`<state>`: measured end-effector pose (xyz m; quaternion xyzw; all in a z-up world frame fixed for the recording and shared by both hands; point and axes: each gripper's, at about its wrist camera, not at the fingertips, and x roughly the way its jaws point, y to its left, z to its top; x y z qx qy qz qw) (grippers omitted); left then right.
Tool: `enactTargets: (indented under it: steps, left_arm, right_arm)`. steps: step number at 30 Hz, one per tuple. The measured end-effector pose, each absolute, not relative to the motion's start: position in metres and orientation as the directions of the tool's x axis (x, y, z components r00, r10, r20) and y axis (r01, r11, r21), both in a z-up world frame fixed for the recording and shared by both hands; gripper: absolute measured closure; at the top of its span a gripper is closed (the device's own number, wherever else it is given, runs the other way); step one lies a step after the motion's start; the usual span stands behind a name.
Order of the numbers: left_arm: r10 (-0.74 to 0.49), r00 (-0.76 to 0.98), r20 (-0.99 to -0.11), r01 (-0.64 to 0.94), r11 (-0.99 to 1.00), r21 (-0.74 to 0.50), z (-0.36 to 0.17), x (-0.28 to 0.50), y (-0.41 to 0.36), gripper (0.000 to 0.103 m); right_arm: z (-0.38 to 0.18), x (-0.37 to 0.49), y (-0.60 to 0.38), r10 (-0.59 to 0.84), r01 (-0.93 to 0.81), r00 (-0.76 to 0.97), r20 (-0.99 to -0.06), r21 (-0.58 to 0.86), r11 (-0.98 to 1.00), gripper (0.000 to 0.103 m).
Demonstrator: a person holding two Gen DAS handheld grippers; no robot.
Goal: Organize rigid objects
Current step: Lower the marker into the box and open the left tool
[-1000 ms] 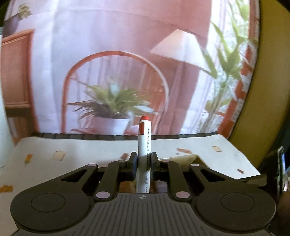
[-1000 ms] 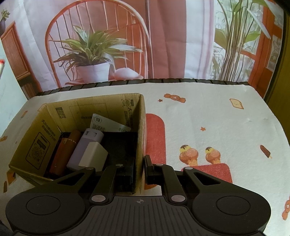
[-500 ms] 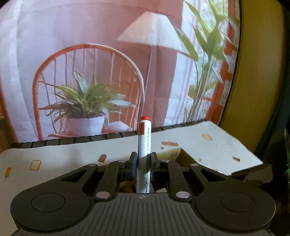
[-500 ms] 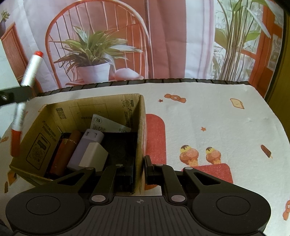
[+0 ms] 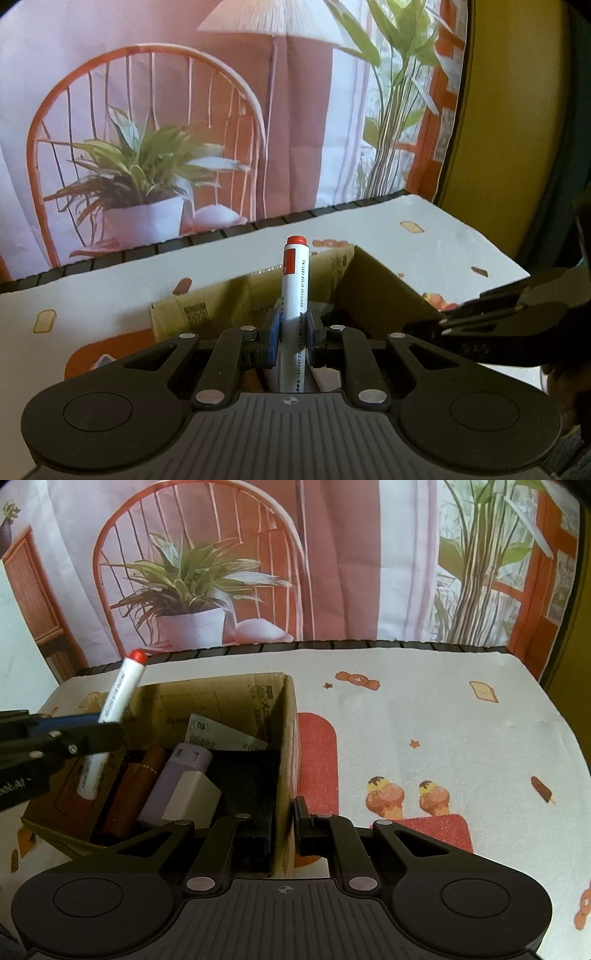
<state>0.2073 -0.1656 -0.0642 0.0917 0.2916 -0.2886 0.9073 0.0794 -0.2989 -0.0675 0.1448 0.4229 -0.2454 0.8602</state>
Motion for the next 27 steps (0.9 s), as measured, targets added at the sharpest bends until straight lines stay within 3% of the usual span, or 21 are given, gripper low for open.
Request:
enactTargets:
  steps: [18, 24, 27]
  left_arm:
    - [-0.506, 0.578, -0.64, 0.579, 0.807, -0.115, -0.081, 0.218, -0.165, 0.087]
    - [-0.516, 0.578, -0.632, 0.581, 0.804, -0.126, -0.078, 0.215, -0.165, 0.08]
    - [-0.503, 0.594, -0.628, 0.562, 0.818, -0.122, -0.074, 0.213, -0.161, 0.071]
  right_arm:
    - [-0.061, 0.082, -0.299, -0.307, 0.529, 0.528, -0.792, 0.024, 0.848, 0.093]
    - [-0.061, 0.08, -0.299, -0.306, 0.531, 0.528, -0.792, 0.027, 0.847, 0.093]
    - [-0.061, 0.081, -0.299, -0.306, 0.531, 0.528, -0.792, 0.026, 0.847, 0.093]
